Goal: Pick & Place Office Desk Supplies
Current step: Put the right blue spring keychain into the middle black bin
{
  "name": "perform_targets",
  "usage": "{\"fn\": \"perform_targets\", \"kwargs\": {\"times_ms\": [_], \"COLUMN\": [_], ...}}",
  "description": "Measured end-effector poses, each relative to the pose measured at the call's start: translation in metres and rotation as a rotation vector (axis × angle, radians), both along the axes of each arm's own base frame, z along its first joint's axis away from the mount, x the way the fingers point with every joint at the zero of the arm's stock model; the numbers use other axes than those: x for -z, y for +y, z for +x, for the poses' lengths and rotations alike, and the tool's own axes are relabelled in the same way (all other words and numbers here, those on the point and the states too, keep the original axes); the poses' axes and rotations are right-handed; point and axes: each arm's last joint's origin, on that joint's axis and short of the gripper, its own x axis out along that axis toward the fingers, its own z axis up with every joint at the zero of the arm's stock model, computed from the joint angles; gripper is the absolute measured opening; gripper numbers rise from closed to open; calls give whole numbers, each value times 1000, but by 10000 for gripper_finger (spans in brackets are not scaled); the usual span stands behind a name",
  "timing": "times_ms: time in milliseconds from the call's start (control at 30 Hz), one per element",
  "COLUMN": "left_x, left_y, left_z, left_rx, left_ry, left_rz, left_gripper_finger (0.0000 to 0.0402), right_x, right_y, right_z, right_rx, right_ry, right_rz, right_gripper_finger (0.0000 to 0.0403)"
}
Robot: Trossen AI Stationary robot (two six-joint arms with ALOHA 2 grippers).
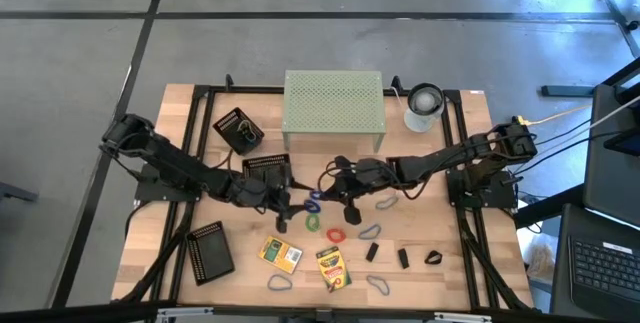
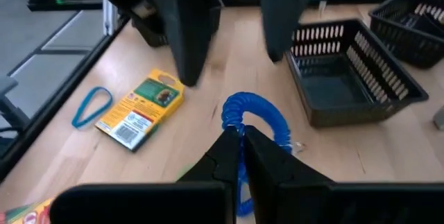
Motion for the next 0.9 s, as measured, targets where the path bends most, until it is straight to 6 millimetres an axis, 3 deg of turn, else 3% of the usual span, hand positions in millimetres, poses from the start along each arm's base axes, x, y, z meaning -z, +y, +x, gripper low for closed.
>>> {"fn": "perform_targets", "kwargs": {"times_ms": [233,400,900], "left_x": [0,0,0], "left_y": [0,0,1], "left_z": [0,0,0], "left_rx": [-3,-3,-5], "left_ry": [0,1,1], "left_rz": [-1,-1,1], "left_gripper_finger": [203,180,31], "right_x": [-5,-9,-21], "right_y": [1,1,2], "right_z": [2,4,10], "right_rx": [-3,-9,-23], "right_ry": [-57,-99,-133], "right_rz": [6,-1,-23], "right_gripper_finger": [16,16,16]}}
